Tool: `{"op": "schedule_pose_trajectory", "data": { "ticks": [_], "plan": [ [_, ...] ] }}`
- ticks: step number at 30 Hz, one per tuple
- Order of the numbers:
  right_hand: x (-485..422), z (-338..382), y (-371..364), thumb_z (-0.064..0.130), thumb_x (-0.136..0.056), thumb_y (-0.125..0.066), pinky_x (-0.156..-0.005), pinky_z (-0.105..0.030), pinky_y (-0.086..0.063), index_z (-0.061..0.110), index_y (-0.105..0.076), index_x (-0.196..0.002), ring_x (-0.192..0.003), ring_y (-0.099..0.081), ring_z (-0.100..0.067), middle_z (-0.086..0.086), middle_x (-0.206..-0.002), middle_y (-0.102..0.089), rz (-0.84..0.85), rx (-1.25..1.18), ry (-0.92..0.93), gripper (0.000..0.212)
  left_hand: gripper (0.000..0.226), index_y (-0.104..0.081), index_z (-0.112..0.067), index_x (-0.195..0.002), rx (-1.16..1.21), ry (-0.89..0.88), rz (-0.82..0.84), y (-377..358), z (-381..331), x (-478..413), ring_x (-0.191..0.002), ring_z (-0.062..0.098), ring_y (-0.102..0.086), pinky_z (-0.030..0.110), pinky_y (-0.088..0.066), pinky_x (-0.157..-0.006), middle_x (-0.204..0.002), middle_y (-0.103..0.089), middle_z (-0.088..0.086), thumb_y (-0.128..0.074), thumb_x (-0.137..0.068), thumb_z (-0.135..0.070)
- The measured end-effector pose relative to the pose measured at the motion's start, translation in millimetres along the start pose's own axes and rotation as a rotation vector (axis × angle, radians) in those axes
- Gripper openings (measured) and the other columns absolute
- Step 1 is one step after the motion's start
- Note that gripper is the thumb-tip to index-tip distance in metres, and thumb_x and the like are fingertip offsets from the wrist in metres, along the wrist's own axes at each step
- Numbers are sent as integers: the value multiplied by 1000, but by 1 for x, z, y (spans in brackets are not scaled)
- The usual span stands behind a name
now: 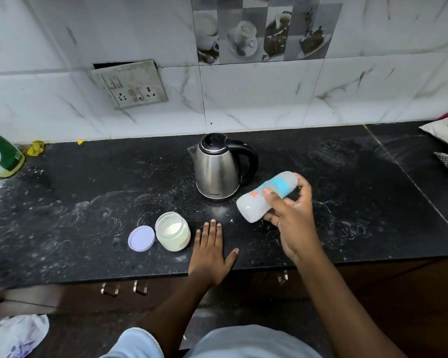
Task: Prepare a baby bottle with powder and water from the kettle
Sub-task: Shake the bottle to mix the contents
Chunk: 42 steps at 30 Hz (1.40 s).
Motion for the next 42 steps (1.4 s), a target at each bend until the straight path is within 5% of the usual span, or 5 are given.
{"op": "schedule_pose_trajectory", "data": {
  "ticks": [3, 15, 22, 33, 42],
  "plan": [
    [1, 0, -2, -3, -87, -76, -76, -42, -63, 37, -43, -144, -100, -76, -28, -15, -111, -77, 192, 130, -38, 76, 96, -3, -7, -167, -3, -5, 3, -1, 0, 0, -163, 30, 8, 50, 5, -131, -176, 2, 15, -14, -99, -74],
    [2, -11, -2, 2, -89, -77, -92, -63, -57, 42, -42, -145, -110, -72, -36, -17, -116, -75, 97, 99, 5, 77, 96, 0, -8, -167, -2, -3, 5, 0, 0, 1, -163, 30, 10, 49, 6, -131, -176, 4, 14, -13, -99, -75],
    [3, -9, -1, 2, -89, -77, -93, -61, -58, 40, -41, -148, -111, -72, -37, -14, -112, -77, 93, 84, -7, 79, 97, -2, -7, -167, 5, -4, -4, 0, 0, 1, -163, 30, 8, 48, 8, -129, -176, 2, 14, -13, -98, -75],
    [5, -8, 2, 1, -91, -74, -69, -29, -60, 34, -37, -150, -91, -75, -11, -1, -106, -77, -61, 63, 79, 76, 97, -2, -7, -167, 9, 1, 2, -1, 1, 0, -163, 30, 8, 49, 9, -129, -176, 2, 14, -15, -98, -75],
    [7, -4, 5, -4, -83, -80, -94, -34, -60, 40, -40, -148, -112, -73, -19, -3, -130, -70, 87, 273, 186, 88, 101, -4, -7, -167, 9, -8, -3, -1, 1, 2, -163, 30, 6, 49, 7, -129, -176, 0, 14, -1, -96, -79]
  ]
}}
Point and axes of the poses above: each hand's wrist, its own x-axis away from the middle knuckle, its own y-axis out of the back of the hand, z = x × y, the point moved 2 cm from there along -x, towards the middle knuckle
